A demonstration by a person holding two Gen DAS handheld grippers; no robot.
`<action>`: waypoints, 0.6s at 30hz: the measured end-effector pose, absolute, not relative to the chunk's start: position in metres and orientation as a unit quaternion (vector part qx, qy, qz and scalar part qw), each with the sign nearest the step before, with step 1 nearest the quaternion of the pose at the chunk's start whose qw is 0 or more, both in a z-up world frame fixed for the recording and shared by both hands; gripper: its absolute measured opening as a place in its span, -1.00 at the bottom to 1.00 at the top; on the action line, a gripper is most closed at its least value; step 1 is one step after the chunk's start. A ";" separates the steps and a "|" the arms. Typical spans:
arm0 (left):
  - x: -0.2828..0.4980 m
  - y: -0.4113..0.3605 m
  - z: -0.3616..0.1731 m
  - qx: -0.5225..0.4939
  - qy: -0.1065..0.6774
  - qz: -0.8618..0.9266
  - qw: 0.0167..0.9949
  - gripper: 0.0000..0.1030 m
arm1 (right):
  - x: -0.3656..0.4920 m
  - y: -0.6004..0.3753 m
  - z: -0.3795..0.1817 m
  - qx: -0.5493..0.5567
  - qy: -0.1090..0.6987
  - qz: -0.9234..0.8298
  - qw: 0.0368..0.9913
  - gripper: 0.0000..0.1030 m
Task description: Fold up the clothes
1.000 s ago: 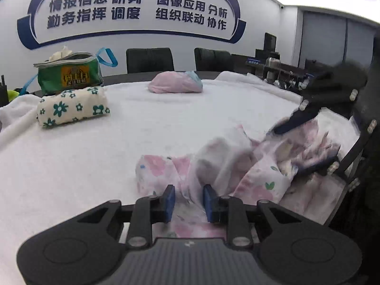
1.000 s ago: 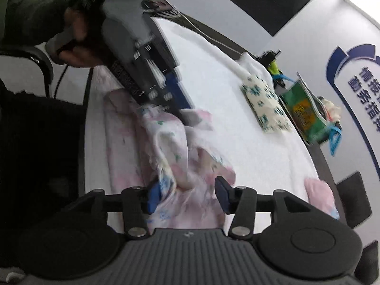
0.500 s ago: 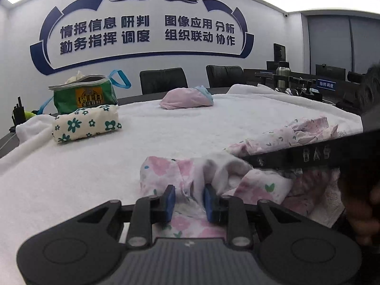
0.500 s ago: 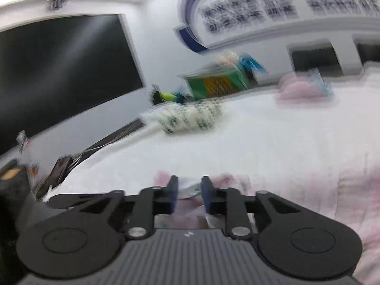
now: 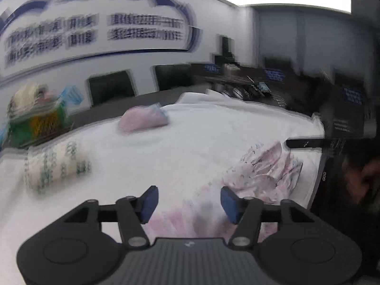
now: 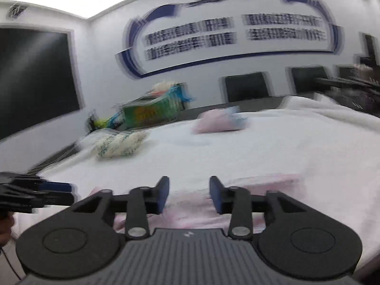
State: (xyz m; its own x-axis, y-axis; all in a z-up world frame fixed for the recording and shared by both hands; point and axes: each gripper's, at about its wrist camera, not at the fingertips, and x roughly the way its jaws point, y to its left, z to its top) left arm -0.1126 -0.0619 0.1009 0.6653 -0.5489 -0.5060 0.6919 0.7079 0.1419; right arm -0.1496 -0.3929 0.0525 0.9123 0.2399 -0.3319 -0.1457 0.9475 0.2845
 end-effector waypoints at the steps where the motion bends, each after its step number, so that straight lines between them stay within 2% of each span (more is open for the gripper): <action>1: -0.103 -0.075 0.105 0.207 0.213 -0.361 0.884 0.19 | -0.153 -0.406 0.054 0.154 0.194 0.089 0.965 -0.24; 2: -0.091 -0.091 0.105 0.239 0.218 -0.385 0.864 0.32 | -0.158 -0.418 0.053 0.179 0.203 0.082 0.959 -0.24; 3: -0.079 -0.106 0.104 0.269 0.223 -0.409 0.843 0.37 | -0.162 -0.429 0.053 0.204 0.213 0.075 0.953 -0.24; 5: -0.054 -0.137 0.096 0.293 0.240 -0.471 0.797 0.37 | -0.170 -0.439 0.047 0.238 0.233 0.081 0.939 -0.24; 8: -0.023 -0.171 0.074 0.268 0.255 -0.542 0.755 0.37 | -0.175 -0.439 0.031 0.275 0.269 0.100 0.918 -0.12; 12: 0.018 -0.203 0.043 0.208 0.338 -0.528 0.751 0.28 | -0.162 -0.435 0.008 0.316 0.297 0.097 0.896 -0.08; 13: 0.024 -0.206 0.039 0.194 0.354 -0.525 0.750 0.22 | -0.157 -0.433 0.004 0.325 0.298 0.096 0.892 -0.08; 15: 0.028 -0.204 0.034 0.166 0.369 -0.537 0.740 -0.02 | -0.147 -0.430 -0.004 0.341 0.296 0.090 0.888 -0.08; 17: 0.028 -0.202 0.030 0.153 0.381 -0.538 0.737 -0.49 | -0.138 -0.427 -0.009 0.341 0.290 0.082 0.891 -0.14; 18: 0.028 -0.201 0.029 0.148 0.386 -0.536 0.736 -0.55 | -0.134 -0.423 -0.010 0.332 0.287 0.078 0.895 -0.23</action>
State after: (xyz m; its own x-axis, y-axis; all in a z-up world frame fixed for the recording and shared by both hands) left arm 0.0279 -0.2013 0.0287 0.1285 -0.6746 -0.7269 0.9034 0.3820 -0.1949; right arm -0.1342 -0.4234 -0.0101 0.8233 0.3295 -0.4622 0.0513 0.7678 0.6387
